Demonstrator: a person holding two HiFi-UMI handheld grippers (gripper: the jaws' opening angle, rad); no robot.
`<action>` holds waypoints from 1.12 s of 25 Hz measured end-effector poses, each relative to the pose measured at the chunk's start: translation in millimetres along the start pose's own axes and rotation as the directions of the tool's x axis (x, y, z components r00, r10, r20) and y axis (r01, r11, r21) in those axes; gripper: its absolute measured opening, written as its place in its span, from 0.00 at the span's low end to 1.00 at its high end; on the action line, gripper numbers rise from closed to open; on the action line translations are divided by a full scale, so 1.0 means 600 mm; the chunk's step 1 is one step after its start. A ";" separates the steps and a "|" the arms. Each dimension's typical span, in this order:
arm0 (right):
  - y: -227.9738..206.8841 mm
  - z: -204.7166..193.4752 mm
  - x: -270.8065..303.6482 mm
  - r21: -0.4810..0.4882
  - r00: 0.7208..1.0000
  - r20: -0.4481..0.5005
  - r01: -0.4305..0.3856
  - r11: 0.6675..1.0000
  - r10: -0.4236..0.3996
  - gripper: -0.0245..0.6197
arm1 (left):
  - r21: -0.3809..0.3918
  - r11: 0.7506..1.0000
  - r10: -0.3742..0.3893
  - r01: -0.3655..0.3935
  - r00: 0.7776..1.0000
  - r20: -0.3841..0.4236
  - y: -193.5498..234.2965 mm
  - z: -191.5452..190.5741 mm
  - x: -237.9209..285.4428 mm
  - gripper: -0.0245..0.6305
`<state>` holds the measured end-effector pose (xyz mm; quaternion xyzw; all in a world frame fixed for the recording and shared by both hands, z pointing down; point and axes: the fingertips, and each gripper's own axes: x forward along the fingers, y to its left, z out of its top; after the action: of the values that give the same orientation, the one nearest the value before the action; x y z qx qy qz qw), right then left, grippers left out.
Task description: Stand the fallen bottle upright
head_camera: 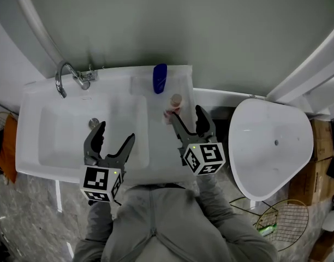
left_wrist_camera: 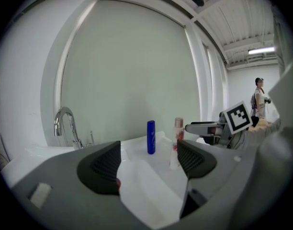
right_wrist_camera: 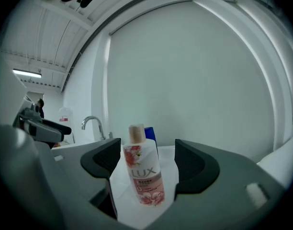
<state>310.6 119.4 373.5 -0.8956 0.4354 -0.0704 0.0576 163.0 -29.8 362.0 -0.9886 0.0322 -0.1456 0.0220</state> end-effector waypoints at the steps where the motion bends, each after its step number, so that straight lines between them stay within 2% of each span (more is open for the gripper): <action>1: -0.002 0.004 -0.009 0.017 1.000 0.008 0.002 1.000 -0.002 0.56 | 0.001 1.000 -0.006 0.006 1.000 0.003 -0.003 0.002 0.003 0.68; 8: -0.015 0.010 -0.059 0.033 0.999 0.018 0.038 0.999 -0.039 0.56 | 0.009 0.998 -0.057 0.057 0.998 0.028 -0.020 0.016 0.026 0.68; 16: -0.038 0.022 -0.099 -0.006 0.995 0.036 0.093 0.996 -0.092 0.56 | 0.014 0.994 -0.111 0.110 0.993 0.050 -0.044 0.023 0.054 0.68; 28: -0.066 0.026 -0.128 -0.040 0.986 0.027 0.163 0.986 -0.162 0.56 | 0.014 0.992 -0.129 0.129 0.990 0.062 -0.049 0.030 0.076 0.68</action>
<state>297.0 205.0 358.9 -0.9300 0.3614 -0.0553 0.0380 213.7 -3.2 359.2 -0.9926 -0.0332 -0.1156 0.0182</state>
